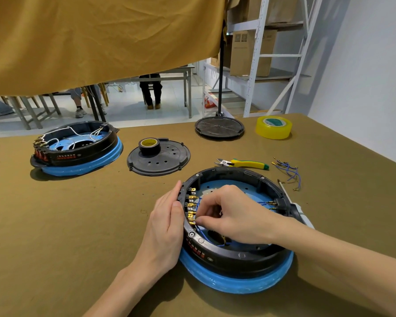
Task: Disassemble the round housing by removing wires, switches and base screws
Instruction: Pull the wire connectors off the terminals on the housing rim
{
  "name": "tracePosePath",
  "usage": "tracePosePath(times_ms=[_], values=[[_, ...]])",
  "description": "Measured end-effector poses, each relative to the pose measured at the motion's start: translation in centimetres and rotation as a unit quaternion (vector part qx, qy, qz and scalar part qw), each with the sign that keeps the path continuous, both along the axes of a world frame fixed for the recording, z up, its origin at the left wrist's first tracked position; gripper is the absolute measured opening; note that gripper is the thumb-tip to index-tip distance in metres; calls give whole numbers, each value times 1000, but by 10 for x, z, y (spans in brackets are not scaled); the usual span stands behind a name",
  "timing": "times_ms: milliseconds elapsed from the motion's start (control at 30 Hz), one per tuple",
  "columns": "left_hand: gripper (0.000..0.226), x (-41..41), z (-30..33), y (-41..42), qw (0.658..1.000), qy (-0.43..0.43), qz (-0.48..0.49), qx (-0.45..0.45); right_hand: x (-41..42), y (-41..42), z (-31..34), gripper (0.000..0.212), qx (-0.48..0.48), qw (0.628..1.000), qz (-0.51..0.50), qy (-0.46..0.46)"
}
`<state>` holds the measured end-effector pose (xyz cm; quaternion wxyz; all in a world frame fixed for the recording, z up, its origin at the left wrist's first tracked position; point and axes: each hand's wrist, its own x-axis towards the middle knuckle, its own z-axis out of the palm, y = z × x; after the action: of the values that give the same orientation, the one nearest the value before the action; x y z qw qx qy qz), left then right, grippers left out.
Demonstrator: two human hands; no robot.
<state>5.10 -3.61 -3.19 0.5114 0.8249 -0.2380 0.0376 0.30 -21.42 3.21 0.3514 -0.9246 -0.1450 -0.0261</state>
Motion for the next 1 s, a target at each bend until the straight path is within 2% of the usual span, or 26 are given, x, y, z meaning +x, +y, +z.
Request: tracePosePath(times_ms=[733, 1000], values=[[48, 0, -3, 1, 999, -40, 3, 14, -3, -1, 4, 9, 0, 1000, 15, 23], [54, 0, -3, 2, 999, -43, 1, 20, -3, -2, 5, 8, 5, 999, 14, 33]])
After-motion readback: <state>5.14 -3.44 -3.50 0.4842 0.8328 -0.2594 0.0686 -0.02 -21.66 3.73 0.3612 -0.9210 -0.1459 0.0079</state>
